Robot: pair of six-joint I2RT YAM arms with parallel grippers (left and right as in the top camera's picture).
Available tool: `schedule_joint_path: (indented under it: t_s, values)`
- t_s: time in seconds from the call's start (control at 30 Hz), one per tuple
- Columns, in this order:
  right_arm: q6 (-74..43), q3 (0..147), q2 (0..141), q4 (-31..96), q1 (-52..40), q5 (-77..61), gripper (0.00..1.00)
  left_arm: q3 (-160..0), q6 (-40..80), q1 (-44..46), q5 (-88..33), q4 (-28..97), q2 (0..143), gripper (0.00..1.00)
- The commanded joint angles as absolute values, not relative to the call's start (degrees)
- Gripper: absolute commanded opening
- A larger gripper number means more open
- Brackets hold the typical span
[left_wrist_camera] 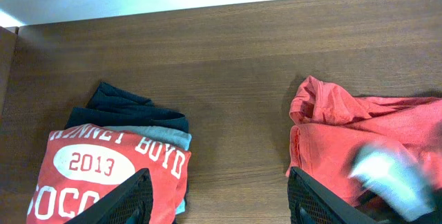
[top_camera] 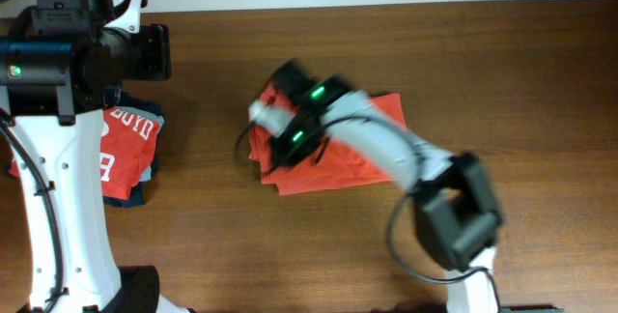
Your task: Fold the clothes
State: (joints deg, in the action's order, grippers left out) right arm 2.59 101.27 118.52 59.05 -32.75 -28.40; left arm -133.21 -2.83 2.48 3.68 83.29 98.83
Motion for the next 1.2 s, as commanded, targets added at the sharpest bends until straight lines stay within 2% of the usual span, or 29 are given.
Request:
schedule_joint_path:
  t_s: [0.0,0.07,0.27,0.33,0.37,0.47,0.67,0.83,1.0,1.1,1.17]
  values:
    - [-5.9,103.7,112.0,62.4,-20.4,-21.6,0.57,-134.0,-3.5,2.2,3.0,83.0,99.3,0.63]
    - [-9.0,103.7,111.9,64.6,-14.4,-22.6,0.65,-134.0,-3.5,2.2,0.2,83.0,100.5,0.63]
    - [-2.9,100.9,115.3,66.8,2.6,-34.4,0.72,-134.0,-3.5,2.3,-6.7,83.6,106.5,0.63]
    - [-0.2,99.0,117.3,66.9,5.3,-36.9,0.73,-134.0,-3.5,2.4,-6.7,83.6,108.4,0.75]
    - [1.1,97.8,118.2,66.8,6.2,-37.1,0.75,-134.0,-3.5,2.4,-6.7,83.5,109.3,0.78]
    - [5.2,94.5,121.3,66.2,6.9,-37.1,0.81,-134.0,-3.5,2.4,-6.7,83.4,111.0,0.79]
    - [5.8,89.0,126.0,61.3,6.6,-37.1,0.85,-134.0,-3.5,2.4,-6.6,83.2,111.7,0.80]
    - [5.6,83.8,127.2,56.9,5.9,-39.3,0.84,-134.0,-3.5,2.4,-6.7,83.4,111.7,0.79]
    - [9.2,82.9,127.1,54.8,4.8,-48.2,0.65,-134.0,-3.5,2.4,-6.6,82.9,111.7,0.80]
    - [8.9,83.6,127.1,54.8,4.6,-49.5,0.46,-134.0,-3.5,2.4,-6.6,83.0,111.7,0.80]
    - [8.5,85.5,126.6,55.9,5.1,-48.8,0.24,-134.0,-3.5,2.4,-6.4,83.2,111.7,0.80]
